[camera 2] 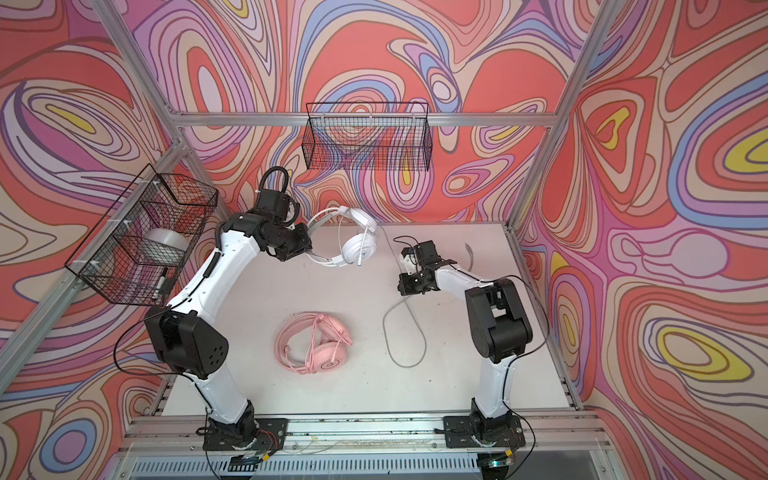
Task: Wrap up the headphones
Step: 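Lift the grey cable with the right gripper toward the white headset, then carry the grey cable over the white headset toward the left gripper, right gripper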
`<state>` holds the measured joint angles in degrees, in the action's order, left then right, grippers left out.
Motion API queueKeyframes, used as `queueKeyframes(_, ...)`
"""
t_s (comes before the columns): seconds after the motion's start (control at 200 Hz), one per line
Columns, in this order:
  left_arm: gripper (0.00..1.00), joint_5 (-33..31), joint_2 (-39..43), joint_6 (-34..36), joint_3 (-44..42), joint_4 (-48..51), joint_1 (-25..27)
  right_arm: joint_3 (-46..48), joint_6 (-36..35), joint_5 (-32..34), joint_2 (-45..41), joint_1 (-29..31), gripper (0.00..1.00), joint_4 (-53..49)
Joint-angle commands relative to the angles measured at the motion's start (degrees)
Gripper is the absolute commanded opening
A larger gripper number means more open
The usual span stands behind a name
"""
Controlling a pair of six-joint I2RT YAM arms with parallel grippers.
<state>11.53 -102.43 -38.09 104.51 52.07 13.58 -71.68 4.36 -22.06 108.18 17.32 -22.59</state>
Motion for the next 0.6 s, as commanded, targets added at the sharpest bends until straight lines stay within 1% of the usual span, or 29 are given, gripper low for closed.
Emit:
queueKeyframes(0.0, 0.0, 2.09, 1.77, -8.24, -2.62, -6.98, -0.31, 2.16, -1.19, 3.41, -3.22, 2.39, 0.0, -1.31)
queueKeyframes(0.165, 0.0, 4.09, 2.54, -13.67, -6.1, -11.26, -0.31, 4.63, -0.19, 6.91, -5.55, 6.62, 0.0, -1.38)
queueKeyframes(0.285, 0.0, 2.89, 2.59, -14.9, -6.28, -11.29, -0.31, 5.32, -0.33, 8.27, -6.4, 8.53, 0.0, -1.75)
queueKeyframes(0.376, 0.0, 1.96, 2.41, -15.96, -6.42, -11.12, -0.37, 5.71, -1.96, 9.06, -6.4, 10.06, 0.0, -1.89)
queueKeyframes(0.391, 0.0, 1.92, 2.34, -16.16, -6.47, -11.04, -0.4, 5.76, -2.29, 9.22, -7.81, 10.42, 0.0, -1.86)
queueKeyframes(0.481, 0.0, 1.83, 1.68, -17.18, -6.34, -10.56, -0.4, 5.94, -4.37, 10.14, -8.75, 12.1, 0.0, -2.38)
queueKeyframes(0.596, 0.0, 0.55, 0.86, -17.47, -5.99, -9.43, -0.41, 5.86, -7.54, 9.91, -9.97, 13.71, 0.0, -3.3)
